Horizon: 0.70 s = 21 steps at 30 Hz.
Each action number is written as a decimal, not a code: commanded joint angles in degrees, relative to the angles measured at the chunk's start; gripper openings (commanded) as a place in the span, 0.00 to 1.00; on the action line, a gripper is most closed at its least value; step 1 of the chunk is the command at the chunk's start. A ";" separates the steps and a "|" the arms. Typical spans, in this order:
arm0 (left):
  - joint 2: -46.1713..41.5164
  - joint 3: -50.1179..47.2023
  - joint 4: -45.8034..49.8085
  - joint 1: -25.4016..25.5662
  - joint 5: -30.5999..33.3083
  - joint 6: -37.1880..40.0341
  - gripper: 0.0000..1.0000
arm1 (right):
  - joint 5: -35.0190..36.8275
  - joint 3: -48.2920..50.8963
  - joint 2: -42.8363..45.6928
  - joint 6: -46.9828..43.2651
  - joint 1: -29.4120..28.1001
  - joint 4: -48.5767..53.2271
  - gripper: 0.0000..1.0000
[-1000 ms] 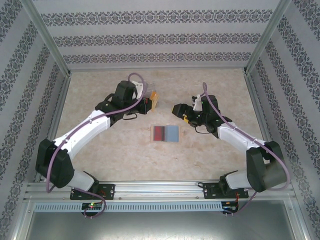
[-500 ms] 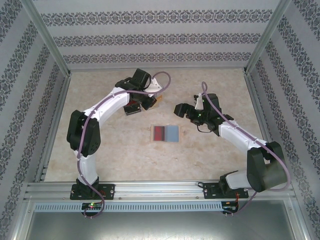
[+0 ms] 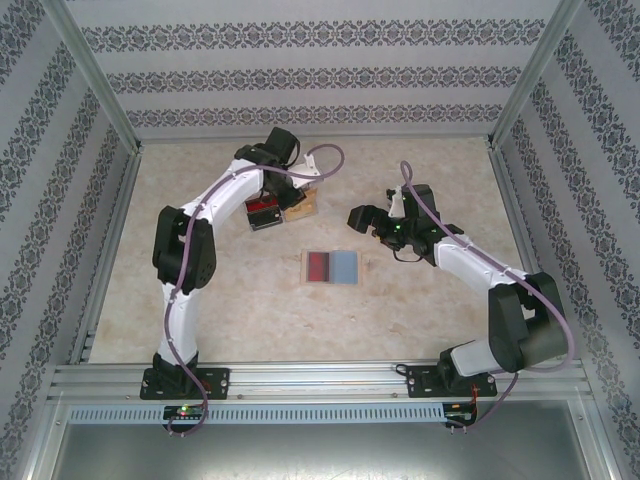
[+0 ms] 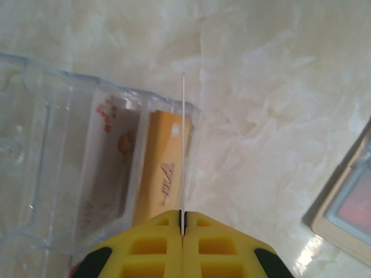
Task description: Take the credit cards out of the card holder
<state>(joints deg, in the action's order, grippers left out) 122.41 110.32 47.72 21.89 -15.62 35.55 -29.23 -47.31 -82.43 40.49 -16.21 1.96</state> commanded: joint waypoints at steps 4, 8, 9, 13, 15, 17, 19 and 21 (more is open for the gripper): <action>4.46 7.29 6.56 -2.80 -10.31 4.07 0.00 | -1.08 -1.72 -0.45 1.43 0.44 -0.55 0.98; 6.05 7.29 8.37 -2.89 -10.40 6.04 0.00 | -1.47 -2.04 -0.11 1.02 0.45 0.15 0.98; 6.26 7.15 8.58 -2.98 -10.47 6.28 0.00 | -1.46 -2.02 -0.10 1.00 0.41 0.25 0.98; 7.84 6.90 7.27 -3.47 -8.80 6.91 0.00 | -1.64 -2.09 -0.22 1.08 0.42 0.32 0.98; 8.78 7.48 6.91 -3.62 -7.99 6.92 0.00 | -1.92 -2.26 -0.58 1.26 0.46 0.15 0.98; 9.10 7.54 5.73 -4.06 -8.10 6.42 0.00 | -2.14 -2.26 -0.64 1.43 0.34 0.08 0.98; 9.33 7.54 4.76 -4.33 -8.27 6.20 0.00 | -2.19 -2.18 -0.79 1.54 0.36 0.06 0.98; 9.56 7.60 4.34 -4.34 -7.79 6.53 0.00 | -2.30 -2.17 -0.86 1.61 0.23 0.07 0.98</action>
<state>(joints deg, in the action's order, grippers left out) 131.79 116.51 52.66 18.48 -23.51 40.34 -30.39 -47.94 -82.67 41.82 -16.23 1.98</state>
